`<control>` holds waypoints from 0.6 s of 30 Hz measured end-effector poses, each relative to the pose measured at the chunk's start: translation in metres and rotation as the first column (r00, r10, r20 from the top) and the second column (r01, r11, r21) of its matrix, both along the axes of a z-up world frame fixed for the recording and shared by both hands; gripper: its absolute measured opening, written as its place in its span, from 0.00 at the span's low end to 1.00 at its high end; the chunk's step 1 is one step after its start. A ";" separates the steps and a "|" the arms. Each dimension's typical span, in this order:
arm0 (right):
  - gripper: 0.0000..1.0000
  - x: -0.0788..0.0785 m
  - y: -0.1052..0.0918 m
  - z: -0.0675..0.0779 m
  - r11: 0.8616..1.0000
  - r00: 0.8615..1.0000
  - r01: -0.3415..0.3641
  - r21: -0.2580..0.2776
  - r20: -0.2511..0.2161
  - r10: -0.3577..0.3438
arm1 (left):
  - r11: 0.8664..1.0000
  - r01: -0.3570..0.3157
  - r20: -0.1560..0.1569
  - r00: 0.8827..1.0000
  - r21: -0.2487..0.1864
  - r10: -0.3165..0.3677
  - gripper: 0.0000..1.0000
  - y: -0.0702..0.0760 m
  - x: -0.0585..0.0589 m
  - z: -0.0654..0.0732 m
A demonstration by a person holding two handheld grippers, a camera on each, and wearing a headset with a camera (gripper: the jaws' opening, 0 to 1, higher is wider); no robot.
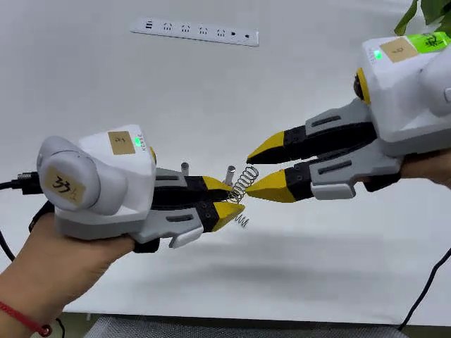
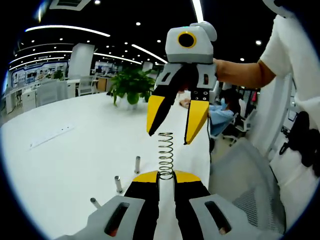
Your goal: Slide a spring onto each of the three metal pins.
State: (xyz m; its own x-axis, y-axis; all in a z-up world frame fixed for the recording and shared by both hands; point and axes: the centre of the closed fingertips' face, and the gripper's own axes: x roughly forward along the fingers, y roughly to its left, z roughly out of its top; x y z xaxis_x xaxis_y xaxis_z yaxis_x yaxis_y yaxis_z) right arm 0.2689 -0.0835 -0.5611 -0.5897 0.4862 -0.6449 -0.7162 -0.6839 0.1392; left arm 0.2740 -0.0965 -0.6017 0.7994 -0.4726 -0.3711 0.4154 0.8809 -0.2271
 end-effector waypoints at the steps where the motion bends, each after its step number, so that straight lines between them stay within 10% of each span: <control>1: 0.24 -0.001 -0.001 0.000 0.999 0.999 -0.031 -0.011 0.017 0.031 | 1.000 0.003 0.000 1.000 0.002 -0.003 0.10 0.000 0.000 0.000; 7: 0.23 -0.006 -0.001 -0.012 0.973 0.966 -0.211 -0.090 0.133 0.222 | 1.000 0.022 -0.001 1.000 0.016 -0.022 0.10 -0.002 -0.001 0.000; 18: 0.18 -0.011 -0.005 -0.024 0.922 0.905 -0.343 -0.179 0.201 0.375 | 0.999 0.040 0.014 0.999 0.017 -0.040 0.10 -0.004 -0.001 -0.001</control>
